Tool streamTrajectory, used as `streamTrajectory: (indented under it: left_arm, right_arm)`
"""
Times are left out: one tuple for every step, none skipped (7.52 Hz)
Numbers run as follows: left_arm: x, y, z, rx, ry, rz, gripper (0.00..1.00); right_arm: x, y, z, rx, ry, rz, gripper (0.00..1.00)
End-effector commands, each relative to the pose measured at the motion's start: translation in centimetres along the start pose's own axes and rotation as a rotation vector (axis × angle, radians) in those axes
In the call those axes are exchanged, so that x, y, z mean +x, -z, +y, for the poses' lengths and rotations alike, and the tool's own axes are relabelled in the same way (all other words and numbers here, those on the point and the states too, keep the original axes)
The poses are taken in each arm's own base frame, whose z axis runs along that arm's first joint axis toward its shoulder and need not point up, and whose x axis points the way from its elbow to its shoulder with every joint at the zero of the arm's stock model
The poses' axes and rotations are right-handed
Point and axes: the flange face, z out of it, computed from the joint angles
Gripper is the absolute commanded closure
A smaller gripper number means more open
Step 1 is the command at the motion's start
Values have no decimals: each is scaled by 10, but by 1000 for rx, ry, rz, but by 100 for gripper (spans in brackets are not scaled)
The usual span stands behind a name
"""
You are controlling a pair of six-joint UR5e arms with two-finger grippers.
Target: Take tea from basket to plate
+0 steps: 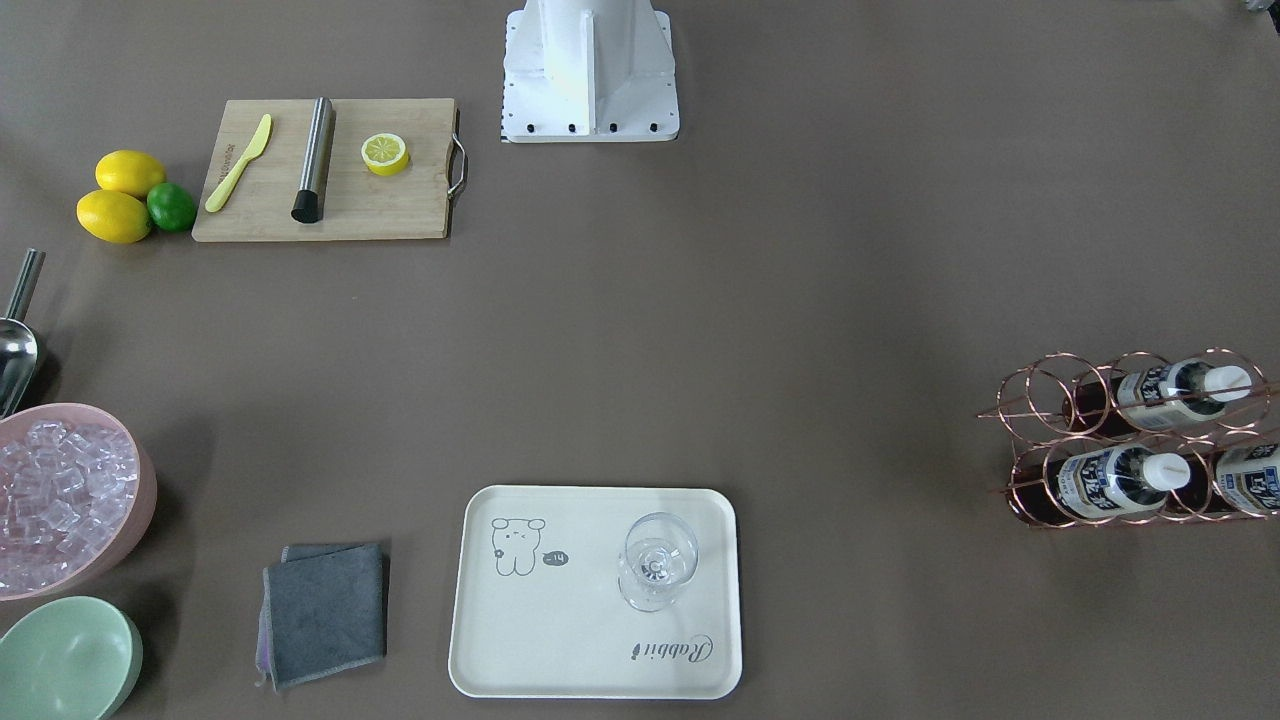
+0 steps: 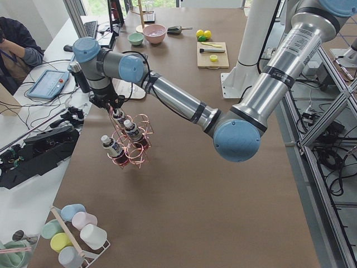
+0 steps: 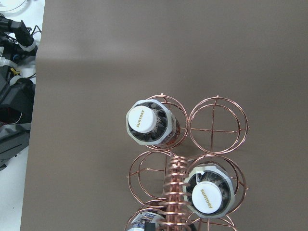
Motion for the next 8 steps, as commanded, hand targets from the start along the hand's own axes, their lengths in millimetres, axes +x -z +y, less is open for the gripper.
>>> streamTrajectory:
  left_arm:
    - [60,9,-87,27,20,-2,100]
    - [83,2,-125,42,31,6,100]
    - [99,-5,-157,58,42,19,100]
    - [115,-12,-198,77,50,39,100]
    - [132,-19,-238,98,65,60,100]
    - [148,-21,-281,115,67,69,100]
    - [173,-28,-326,117,73,68,100]
    - [194,-36,-362,120,93,77,100]
  right_arm:
    - [0,0,0,1,1,0,0]
    - [0,0,0,1,1,0,0]
    - [0,0,0,1,1,0,0]
    - [-1,0,0,1,1,-3,0]
    - [-1,0,0,0,2,-4,0]
    - [-1,0,0,0,2,-6,0]
    - [-1,0,0,-1,1,-8,0]
    - [-2,0,-1,-1,3,-7,0]
